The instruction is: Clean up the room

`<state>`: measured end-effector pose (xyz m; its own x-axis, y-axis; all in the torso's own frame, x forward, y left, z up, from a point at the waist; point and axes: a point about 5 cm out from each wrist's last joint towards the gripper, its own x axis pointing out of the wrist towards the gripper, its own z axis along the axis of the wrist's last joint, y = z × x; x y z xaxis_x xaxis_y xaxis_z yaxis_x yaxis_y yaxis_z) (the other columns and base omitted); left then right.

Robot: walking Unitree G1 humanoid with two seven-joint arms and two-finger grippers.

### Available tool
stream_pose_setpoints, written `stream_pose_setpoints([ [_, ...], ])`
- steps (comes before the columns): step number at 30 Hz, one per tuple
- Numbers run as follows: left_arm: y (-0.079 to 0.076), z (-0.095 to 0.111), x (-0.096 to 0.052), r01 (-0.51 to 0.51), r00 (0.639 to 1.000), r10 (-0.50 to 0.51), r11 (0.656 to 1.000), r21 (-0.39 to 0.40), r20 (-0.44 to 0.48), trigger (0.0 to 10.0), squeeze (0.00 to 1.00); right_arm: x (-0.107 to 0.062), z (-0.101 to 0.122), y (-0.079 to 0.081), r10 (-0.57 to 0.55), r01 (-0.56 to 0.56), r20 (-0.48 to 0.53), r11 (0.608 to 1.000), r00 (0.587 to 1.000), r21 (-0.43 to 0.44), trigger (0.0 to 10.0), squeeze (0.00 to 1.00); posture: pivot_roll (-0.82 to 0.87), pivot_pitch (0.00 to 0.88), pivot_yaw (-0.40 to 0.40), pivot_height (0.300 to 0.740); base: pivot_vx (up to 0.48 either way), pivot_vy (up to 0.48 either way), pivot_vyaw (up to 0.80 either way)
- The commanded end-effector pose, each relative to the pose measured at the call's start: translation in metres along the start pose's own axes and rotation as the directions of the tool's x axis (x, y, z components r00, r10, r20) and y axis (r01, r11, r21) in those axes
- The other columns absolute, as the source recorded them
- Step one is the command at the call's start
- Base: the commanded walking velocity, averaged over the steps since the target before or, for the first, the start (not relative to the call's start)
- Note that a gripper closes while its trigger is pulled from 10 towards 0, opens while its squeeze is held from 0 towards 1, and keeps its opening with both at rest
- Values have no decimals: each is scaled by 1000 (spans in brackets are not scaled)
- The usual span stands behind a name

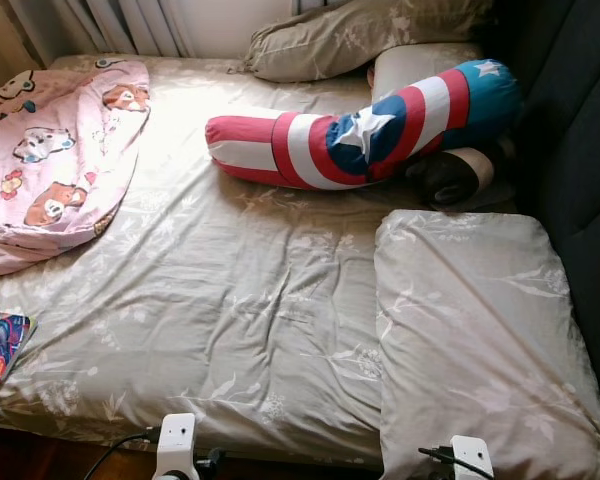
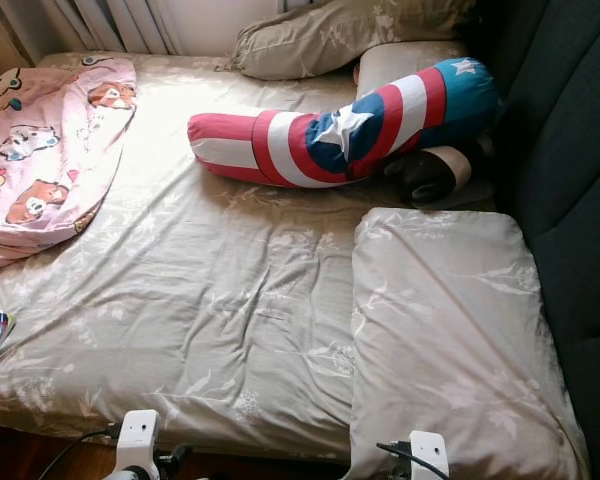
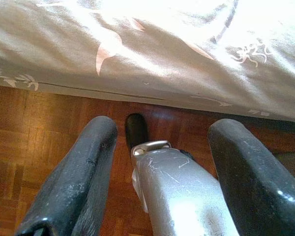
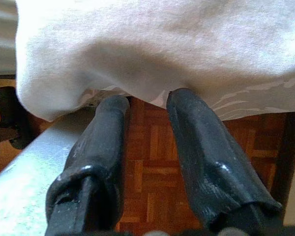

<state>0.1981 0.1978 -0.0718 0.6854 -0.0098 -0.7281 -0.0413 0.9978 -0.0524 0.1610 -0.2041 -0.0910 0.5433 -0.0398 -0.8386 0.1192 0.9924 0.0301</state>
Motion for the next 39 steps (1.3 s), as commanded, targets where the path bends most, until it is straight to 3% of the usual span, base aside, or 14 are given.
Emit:
stream_pose_setpoints([
  [1,2,-12,-3,-11,999,11,1000,-6,-35,10000,0,-1,-10,2,2,-2,-23,1000,1000,11,10000,0,-47,183,-25,740,0,0,0],
  [5,2,-12,-3,-7,999,7,1000,-8,-39,10000,0,-1,-9,2,-2,2,-19,1000,1000,8,10000,0,-42,184,-24,740,0,0,0],
  [19,3,-8,-2,-6,999,6,1000,-1,-34,10000,0,0,-3,6,13,-14,-14,999,1000,-36,10000,0,-44,171,-15,740,0,475,90],
  [22,2,-6,-1,-1,1000,1,1000,3,-28,10000,0,1,-3,10,18,-19,-12,1000,1000,-13,10000,0,-41,171,-14,740,0,476,800],
  [39,0,-5,-1,0,1000,0,1000,3,-25,10000,0,2,-2,14,13,-13,-14,1000,1000,8,10000,0,-30,172,-15,740,0,473,0],
])
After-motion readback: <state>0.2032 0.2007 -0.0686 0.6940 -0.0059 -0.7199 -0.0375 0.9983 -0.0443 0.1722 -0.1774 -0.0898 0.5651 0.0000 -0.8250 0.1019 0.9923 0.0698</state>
